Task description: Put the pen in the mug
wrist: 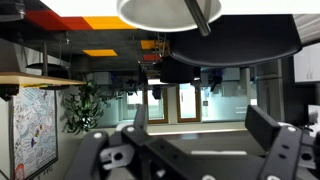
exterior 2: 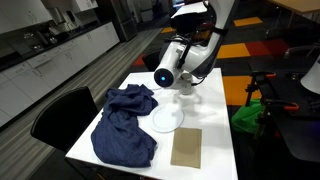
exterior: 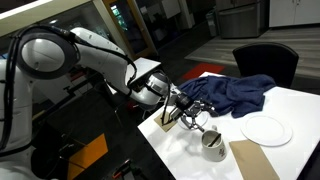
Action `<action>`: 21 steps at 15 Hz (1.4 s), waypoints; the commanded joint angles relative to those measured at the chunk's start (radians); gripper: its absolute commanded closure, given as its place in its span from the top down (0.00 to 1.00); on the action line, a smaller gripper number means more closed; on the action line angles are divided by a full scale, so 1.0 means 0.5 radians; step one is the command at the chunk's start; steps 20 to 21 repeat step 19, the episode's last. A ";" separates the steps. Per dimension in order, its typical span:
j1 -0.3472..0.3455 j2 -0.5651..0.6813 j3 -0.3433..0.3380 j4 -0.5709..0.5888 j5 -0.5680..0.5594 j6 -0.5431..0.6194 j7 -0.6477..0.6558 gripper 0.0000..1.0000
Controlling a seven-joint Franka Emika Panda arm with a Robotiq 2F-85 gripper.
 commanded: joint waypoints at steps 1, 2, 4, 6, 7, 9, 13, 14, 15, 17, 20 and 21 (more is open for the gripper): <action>0.096 -0.283 -0.019 -0.168 0.025 -0.204 0.000 1.00; 0.131 -0.347 -0.031 -0.183 0.039 -0.281 0.000 1.00; 0.202 -0.485 -0.064 -0.216 0.035 -0.401 0.000 1.00; 0.279 -0.609 -0.110 -0.232 0.027 -0.495 0.000 1.00; 0.318 -0.668 -0.137 -0.237 0.029 -0.526 0.000 1.00; 0.373 -0.752 -0.177 -0.251 0.019 -0.566 -0.001 1.00; 0.362 -0.728 -0.172 -0.184 0.013 -0.541 -0.001 1.00; 0.361 -0.728 -0.172 -0.185 0.013 -0.541 -0.001 1.00; 0.360 -0.719 -0.172 -0.185 0.013 -0.540 -0.001 1.00; 0.360 -0.699 -0.172 -0.185 0.013 -0.540 -0.001 1.00; 0.360 -0.692 -0.172 -0.185 0.012 -0.540 -0.001 1.00; 0.360 -0.692 -0.172 -0.185 0.012 -0.540 -0.001 1.00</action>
